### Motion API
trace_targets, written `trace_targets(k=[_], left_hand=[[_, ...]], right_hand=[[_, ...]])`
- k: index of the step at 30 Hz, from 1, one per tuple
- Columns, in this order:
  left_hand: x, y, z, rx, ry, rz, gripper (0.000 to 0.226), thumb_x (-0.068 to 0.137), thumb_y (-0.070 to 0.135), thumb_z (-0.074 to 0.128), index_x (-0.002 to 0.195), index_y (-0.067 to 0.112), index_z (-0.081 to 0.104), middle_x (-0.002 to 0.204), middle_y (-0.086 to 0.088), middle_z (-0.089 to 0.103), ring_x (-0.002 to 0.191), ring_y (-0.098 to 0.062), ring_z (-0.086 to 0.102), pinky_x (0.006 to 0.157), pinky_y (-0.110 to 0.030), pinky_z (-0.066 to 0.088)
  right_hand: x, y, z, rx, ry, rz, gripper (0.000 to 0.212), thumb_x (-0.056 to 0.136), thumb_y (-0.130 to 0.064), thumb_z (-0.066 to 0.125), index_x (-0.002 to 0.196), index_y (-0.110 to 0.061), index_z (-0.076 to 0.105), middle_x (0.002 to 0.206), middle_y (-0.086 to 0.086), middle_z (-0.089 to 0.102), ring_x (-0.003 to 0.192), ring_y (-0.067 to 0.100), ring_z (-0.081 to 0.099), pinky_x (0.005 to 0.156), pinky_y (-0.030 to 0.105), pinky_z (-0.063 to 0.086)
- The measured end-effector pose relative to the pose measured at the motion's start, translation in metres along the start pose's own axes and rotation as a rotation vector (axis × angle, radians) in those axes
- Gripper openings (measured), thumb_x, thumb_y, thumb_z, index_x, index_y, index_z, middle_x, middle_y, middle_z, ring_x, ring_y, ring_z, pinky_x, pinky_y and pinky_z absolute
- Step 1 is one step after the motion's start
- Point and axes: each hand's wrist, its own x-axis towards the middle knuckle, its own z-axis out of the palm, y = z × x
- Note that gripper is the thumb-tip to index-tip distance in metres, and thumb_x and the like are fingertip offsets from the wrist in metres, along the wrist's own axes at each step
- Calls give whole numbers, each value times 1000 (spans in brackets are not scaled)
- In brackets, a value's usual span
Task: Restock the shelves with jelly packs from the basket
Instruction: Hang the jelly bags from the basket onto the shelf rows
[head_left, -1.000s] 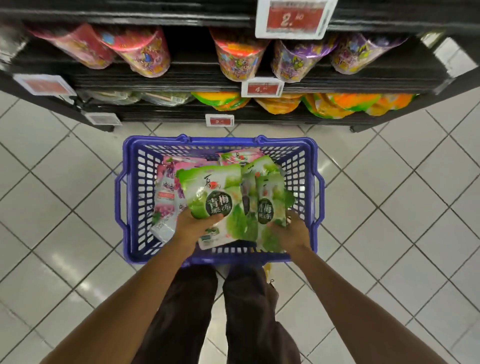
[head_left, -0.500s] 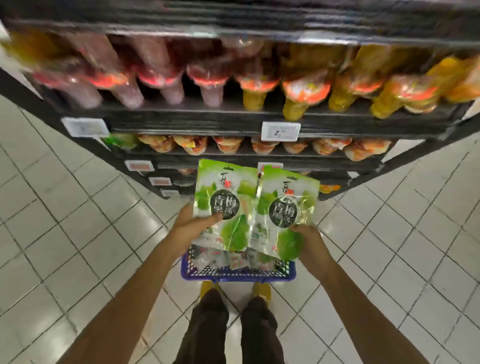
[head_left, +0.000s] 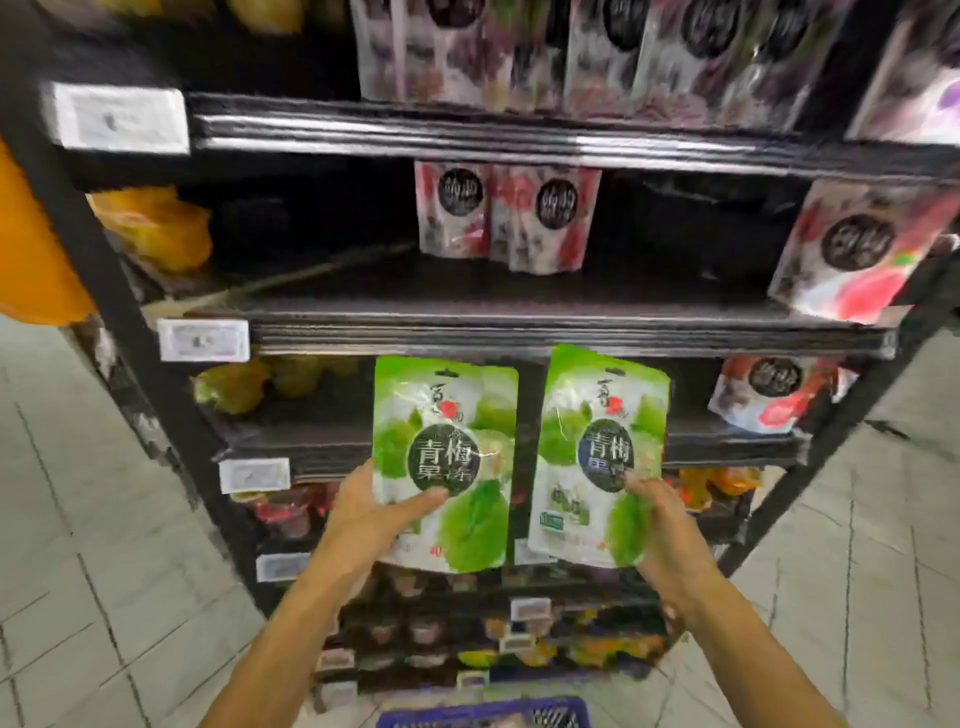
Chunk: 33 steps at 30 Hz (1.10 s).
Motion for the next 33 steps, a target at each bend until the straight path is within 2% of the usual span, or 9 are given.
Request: trace_targets(k=[3, 5, 10, 15, 20, 24, 28, 31, 33], left_hand=[[11, 54, -3, 1, -14, 140, 49, 56, 21, 90, 101, 23, 71, 98, 1, 77, 90, -17, 74, 69, -24, 58], [19, 91, -1, -6, -31, 223, 50, 54, 23, 93, 99, 27, 72, 98, -1, 77, 89, -19, 74, 66, -23, 58], [35, 180, 21, -30, -63, 419, 50, 48, 37, 90, 94, 30, 73, 93, -5, 77, 84, -23, 75, 61, -24, 58], [54, 263, 50, -94, -113, 536, 39, 56, 28, 85, 93, 26, 74, 95, -7, 77, 83, -25, 75, 59, -26, 58], [77, 335, 75, -106, -80, 584, 38, 60, 26, 83, 97, 18, 73, 93, -6, 77, 82, -25, 75, 61, -33, 59], [93, 378, 90, -70, -19, 640, 27, 74, 15, 80, 99, 13, 72, 87, -2, 78, 76, -16, 75, 56, -26, 57], [104, 405, 98, -45, 18, 630, 22, 74, 16, 81, 95, 15, 73, 86, -1, 78, 76, -15, 74, 64, -29, 59], [111, 417, 99, -24, 37, 633, 20, 74, 19, 82, 92, 17, 74, 87, -2, 78, 77, -16, 73, 69, -31, 56], [114, 422, 99, -18, 60, 641, 21, 73, 21, 83, 92, 18, 75, 86, -1, 78, 77, -16, 72, 68, -30, 55]], right_hand=[[-3, -55, 27, -37, -35, -144, 32, 82, -21, 63, 110, -6, 70, 105, 15, 74, 96, 31, 70, 87, 45, 56], [-5, -90, 38, -76, -47, -248, 44, 77, -24, 68, 117, -4, 65, 111, 19, 72, 102, 38, 68, 94, 56, 51], [-8, -185, 55, -111, -76, -527, 42, 71, -30, 74, 108, -12, 71, 108, 15, 74, 98, 31, 71, 84, 45, 59], [-5, -282, 74, -124, -76, -752, 37, 67, -40, 76, 100, -24, 75, 103, 4, 76, 90, 17, 72, 73, 32, 60], [14, -369, 98, -159, 4, -927, 15, 82, -27, 76, 95, -20, 73, 83, -6, 76, 69, 7, 70, 54, 22, 54], [32, -429, 125, -213, 37, -956, 18, 83, -30, 77, 95, -18, 70, 91, 1, 76, 73, 13, 71, 61, 28, 57], [42, -473, 160, -247, 41, -888, 49, 84, -30, 76, 124, -8, 60, 111, 11, 69, 90, 24, 69, 80, 37, 59], [49, -494, 185, -235, -11, -878, 12, 88, -19, 73, 92, -13, 64, 96, 10, 69, 64, 14, 67, 56, 26, 59], [53, -503, 200, -225, 1, -879, 13, 88, -16, 72, 96, -8, 66, 99, 11, 69, 68, 18, 66, 59, 30, 59]])
